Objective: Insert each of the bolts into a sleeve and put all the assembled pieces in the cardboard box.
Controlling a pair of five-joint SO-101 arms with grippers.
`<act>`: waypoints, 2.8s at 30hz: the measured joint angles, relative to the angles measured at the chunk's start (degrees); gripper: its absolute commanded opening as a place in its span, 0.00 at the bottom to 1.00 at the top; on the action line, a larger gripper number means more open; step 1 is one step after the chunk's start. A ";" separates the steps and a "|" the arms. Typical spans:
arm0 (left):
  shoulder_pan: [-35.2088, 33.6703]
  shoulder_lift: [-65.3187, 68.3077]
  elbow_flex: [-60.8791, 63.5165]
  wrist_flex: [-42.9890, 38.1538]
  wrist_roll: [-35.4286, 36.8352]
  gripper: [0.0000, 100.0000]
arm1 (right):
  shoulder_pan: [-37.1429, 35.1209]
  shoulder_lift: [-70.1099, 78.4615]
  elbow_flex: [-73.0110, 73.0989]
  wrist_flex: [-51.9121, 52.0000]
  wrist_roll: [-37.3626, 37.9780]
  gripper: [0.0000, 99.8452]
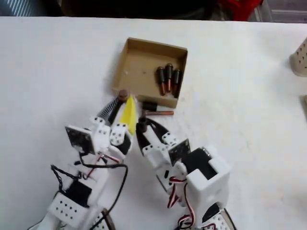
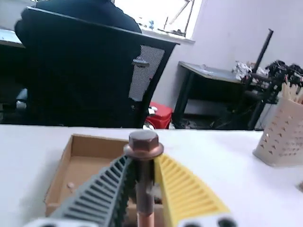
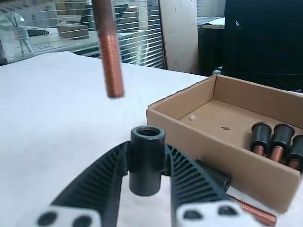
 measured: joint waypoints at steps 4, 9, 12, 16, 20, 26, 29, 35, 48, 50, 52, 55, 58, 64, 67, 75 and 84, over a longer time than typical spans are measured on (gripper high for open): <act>4.31 -6.24 -0.53 11.25 0.00 0.02 | -0.97 0.00 0.00 0.00 0.00 0.02; 7.21 -9.05 -3.43 19.60 0.00 0.02 | -0.88 0.00 0.00 0.00 0.00 0.02; 7.47 -9.14 -3.52 20.31 0.00 0.02 | -0.88 0.00 0.00 0.00 0.00 0.02; 7.47 -9.14 -3.60 20.31 0.00 0.02 | -0.88 0.00 0.00 0.00 0.00 0.02; 7.30 -9.14 -3.60 18.46 0.09 0.02 | -0.88 0.00 0.00 0.00 0.00 0.02; 3.25 -6.95 -3.60 8.26 0.09 0.02 | -0.88 0.00 0.00 0.00 0.00 0.02; 3.43 -1.49 -3.69 7.56 0.09 0.02 | -0.88 0.00 0.00 0.00 0.00 0.02; 3.16 11.96 -5.63 0.00 0.09 0.02 | -0.88 0.00 0.00 0.00 0.00 0.02; 3.16 18.81 -5.98 -4.22 0.18 0.02 | -0.88 0.00 0.00 0.00 0.00 0.02; 3.16 18.81 -5.98 -4.40 0.26 0.02 | -0.88 0.00 0.00 0.00 0.00 0.02; 3.16 18.81 -5.98 -4.40 0.26 0.02 | -0.88 0.00 0.00 0.00 0.00 0.02; 3.16 18.81 -5.98 -4.40 0.26 0.02 | -0.88 0.00 0.00 0.00 0.00 0.02; 3.16 18.90 -5.98 -4.40 0.26 0.02 | -0.88 0.00 0.00 0.00 0.00 0.02; 3.16 18.90 -5.98 -4.40 0.26 0.02 | -0.88 0.00 0.00 0.00 0.00 0.02; 3.16 18.90 -5.98 -4.40 0.26 0.02 | -0.88 0.00 0.00 0.00 0.00 0.02; 3.16 23.65 -8.00 -4.92 0.26 0.02 | -0.97 0.00 0.00 0.00 0.00 0.02; 3.43 33.76 -8.62 -12.92 0.26 0.02 | -0.70 0.00 0.00 0.00 0.00 0.02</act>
